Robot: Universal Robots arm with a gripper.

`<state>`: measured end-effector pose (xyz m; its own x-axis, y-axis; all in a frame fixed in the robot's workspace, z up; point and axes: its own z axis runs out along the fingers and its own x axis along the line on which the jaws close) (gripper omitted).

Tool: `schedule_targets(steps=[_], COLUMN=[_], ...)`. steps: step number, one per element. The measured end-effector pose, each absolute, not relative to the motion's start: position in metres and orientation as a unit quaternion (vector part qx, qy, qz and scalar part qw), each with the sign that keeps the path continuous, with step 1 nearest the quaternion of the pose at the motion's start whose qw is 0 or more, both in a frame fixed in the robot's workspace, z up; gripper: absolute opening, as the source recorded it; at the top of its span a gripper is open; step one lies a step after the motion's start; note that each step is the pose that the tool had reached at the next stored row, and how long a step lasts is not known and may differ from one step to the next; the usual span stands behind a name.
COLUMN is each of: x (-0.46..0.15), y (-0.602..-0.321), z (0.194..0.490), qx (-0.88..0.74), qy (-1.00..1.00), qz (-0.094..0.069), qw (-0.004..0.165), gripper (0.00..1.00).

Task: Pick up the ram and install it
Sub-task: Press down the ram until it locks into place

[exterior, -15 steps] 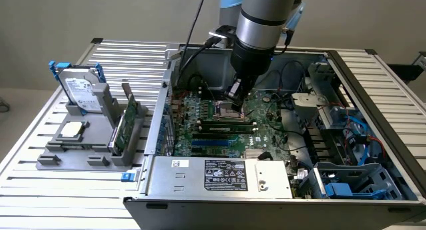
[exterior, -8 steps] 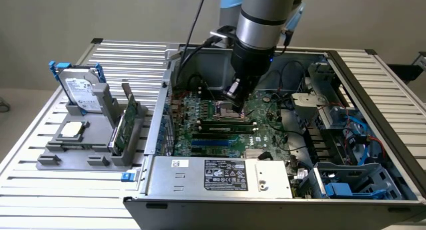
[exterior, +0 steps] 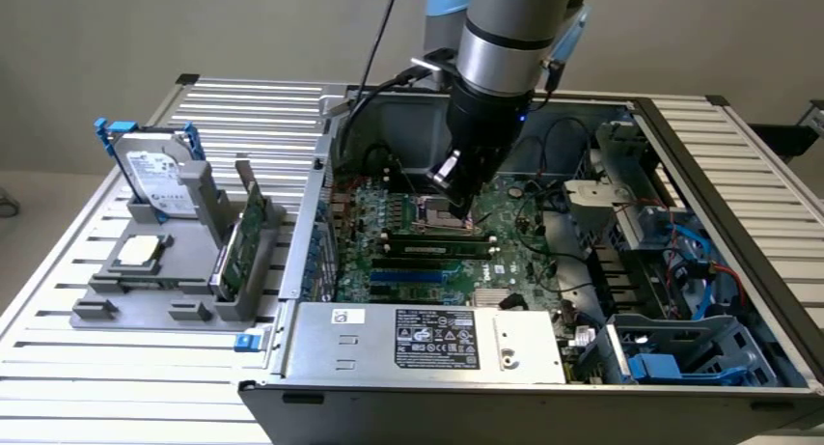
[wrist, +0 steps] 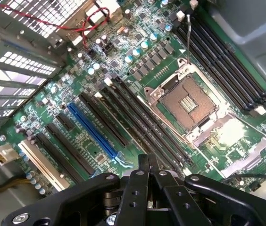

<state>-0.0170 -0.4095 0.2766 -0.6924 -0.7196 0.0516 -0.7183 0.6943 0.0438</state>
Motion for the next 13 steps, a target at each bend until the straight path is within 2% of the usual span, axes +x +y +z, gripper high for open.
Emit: schedule_targets(steps=[13], x=[-0.0170], y=[-0.4095], z=[0.2746], qx=[0.302], qy=[-0.953], qz=[-0.008], qw=[0.033], gripper=[0.11])
